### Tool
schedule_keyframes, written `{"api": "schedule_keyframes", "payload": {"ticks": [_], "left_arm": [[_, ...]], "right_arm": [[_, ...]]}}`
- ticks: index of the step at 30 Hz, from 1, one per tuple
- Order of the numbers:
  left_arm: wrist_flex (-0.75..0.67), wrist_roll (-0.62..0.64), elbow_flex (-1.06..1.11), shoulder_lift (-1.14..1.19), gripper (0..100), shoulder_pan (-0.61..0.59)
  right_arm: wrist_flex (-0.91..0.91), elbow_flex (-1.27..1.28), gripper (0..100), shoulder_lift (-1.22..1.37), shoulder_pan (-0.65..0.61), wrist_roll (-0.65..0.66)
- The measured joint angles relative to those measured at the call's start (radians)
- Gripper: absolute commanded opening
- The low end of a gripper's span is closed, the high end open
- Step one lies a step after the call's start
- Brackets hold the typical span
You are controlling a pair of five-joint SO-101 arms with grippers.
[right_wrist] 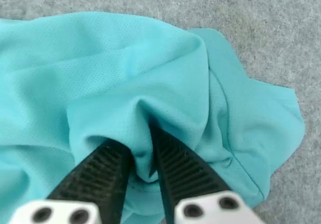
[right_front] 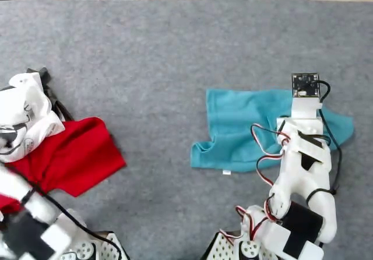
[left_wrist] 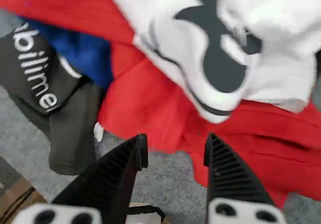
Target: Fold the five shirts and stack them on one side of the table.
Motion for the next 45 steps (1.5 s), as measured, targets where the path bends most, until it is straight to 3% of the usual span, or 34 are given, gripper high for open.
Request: {"api": "schedule_keyframes", "payload": {"ticks": [4,8,14,18,25,26,31,35,40,45], "left_arm": [[-0.150,-0.002,0.158,-0.034,28,-0.212],[-0.319,-0.118,0.281,-0.025,31,-0.333],[-0.516,-0.272,0.448,0.081,30,-0.327],[-0.606,-0.295,0.485,0.161,27,-0.319],[-0.724,-0.304,0.483,0.270,2,-0.307],[-0.743,-0.304,0.482,0.276,3,-0.305],[-0.778,-0.304,0.480,0.279,3,-0.259],[-0.697,-0.302,0.431,0.221,3,-0.187],[-0.506,-0.285,0.258,0.057,3,0.000],[-0.476,-0.132,0.008,-0.095,3,0.193]], "right_arm": [[0.000,0.000,1.5,0.000,0.000,0.000],[0.000,0.000,1.5,0.000,0.000,0.000],[0.000,0.000,1.5,0.000,0.000,0.000],[0.000,0.000,1.5,0.000,0.000,0.000],[0.000,0.000,1.5,0.000,0.000,0.000],[0.000,0.000,1.5,0.000,0.000,0.000],[0.000,0.000,1.5,0.000,0.000,0.000],[0.000,0.000,1.5,0.000,0.000,0.000],[0.000,0.000,1.5,0.000,0.000,0.000],[0.000,0.000,1.5,0.000,0.000,0.000]]}}
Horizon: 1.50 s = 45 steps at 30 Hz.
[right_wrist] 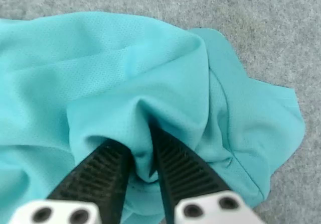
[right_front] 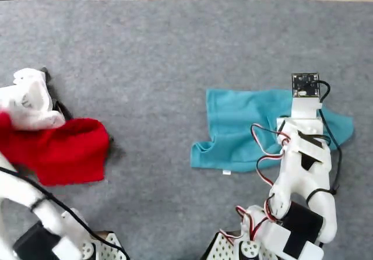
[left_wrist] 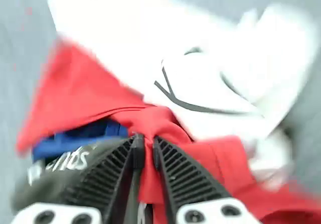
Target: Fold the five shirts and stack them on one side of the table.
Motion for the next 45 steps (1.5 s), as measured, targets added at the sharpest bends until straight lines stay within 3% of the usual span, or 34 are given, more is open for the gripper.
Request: {"api": "schedule_keyframes", "payload": {"ticks": [6,13,21,26,29,33,38,45], "left_arm": [[-0.157,0.143,-0.210,0.063,3,0.124],[-0.229,0.155,-0.499,0.442,3,0.104],[0.057,0.261,-1.094,0.813,5,-0.064],[0.350,0.273,-1.398,0.931,25,-0.043],[0.531,0.279,-1.540,0.956,25,0.006],[0.601,0.279,-1.599,0.957,25,0.052],[0.617,0.279,-1.557,0.865,25,0.074],[0.621,0.209,-1.194,0.623,25,0.256]], "right_arm": [[0.000,0.000,1.5,0.000,0.000,0.000],[0.000,0.000,1.5,0.000,0.000,0.000],[0.000,0.000,1.5,0.000,0.000,0.000],[0.000,0.002,1.5,0.000,0.000,0.000],[0.000,0.002,1.5,0.000,0.000,0.000],[0.103,-0.014,1.5,-0.032,0.000,0.000],[0.413,-0.149,1.5,-0.198,-0.002,0.002],[0.821,-0.411,1.5,-0.480,-0.002,0.183]]}}
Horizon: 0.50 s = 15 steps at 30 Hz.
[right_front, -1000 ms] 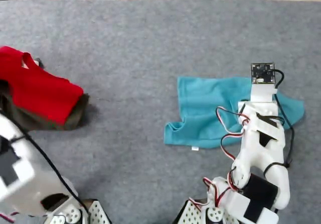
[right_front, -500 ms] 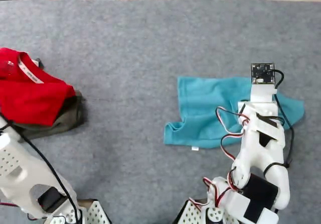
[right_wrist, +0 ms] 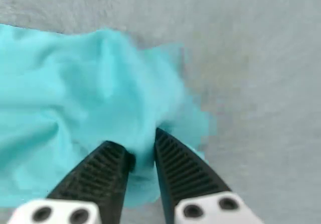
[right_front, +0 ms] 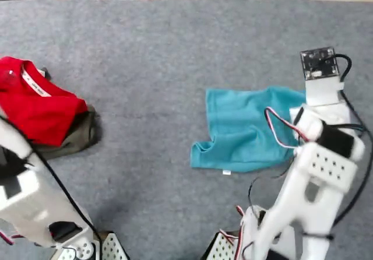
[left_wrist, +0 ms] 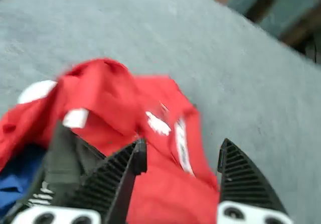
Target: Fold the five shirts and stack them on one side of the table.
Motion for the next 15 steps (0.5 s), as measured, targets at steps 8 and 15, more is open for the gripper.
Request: {"api": "schedule_keyframes", "payload": {"ticks": [8,15], "left_arm": [[-0.011,-0.026,0.557,-0.087,25,0.364],[-0.041,-0.026,0.686,-0.092,25,0.551]], "right_arm": [[0.112,-0.103,1.5,-0.143,0.264,0.259],[-0.018,0.089,1.5,-0.153,0.562,0.499]]}}
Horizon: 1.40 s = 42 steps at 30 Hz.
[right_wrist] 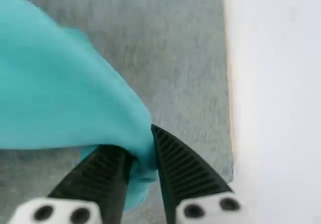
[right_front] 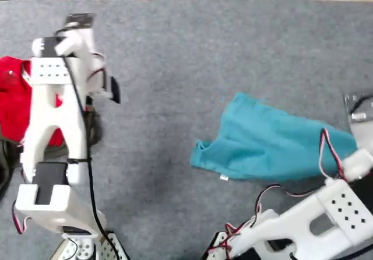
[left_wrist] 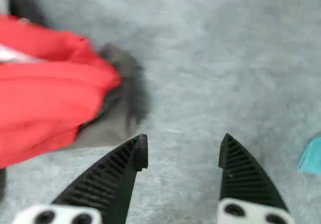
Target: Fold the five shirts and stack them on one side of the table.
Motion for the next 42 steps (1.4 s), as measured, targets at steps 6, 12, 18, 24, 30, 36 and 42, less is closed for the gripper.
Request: {"api": "schedule_keyframes", "payload": {"ticks": [6,12,18,24,30,36,42], "left_arm": [[-0.038,0.000,-0.058,-0.005,25,0.252],[-0.196,0.009,-0.118,0.066,25,0.453],[-0.218,0.166,-0.313,0.258,25,0.489],[-0.292,0.164,-0.626,0.494,25,0.552],[-0.359,0.120,-0.852,0.787,25,0.637],[-0.434,0.115,-1.054,1.037,25,0.721],[-0.494,0.115,-1.146,1.212,12,0.749]], "right_arm": [[-0.281,0.330,1.5,-0.002,0.106,0.180],[-0.483,0.542,1.5,-0.002,0.120,0.276],[-0.520,0.647,1.5,-0.002,0.120,0.284],[-0.523,0.736,1.5,-0.002,0.120,0.284],[-0.523,0.761,1.5,-0.006,0.127,0.284],[-0.523,0.763,1.5,-0.008,0.130,0.284],[-0.525,0.763,1.5,-0.008,0.130,0.284]]}}
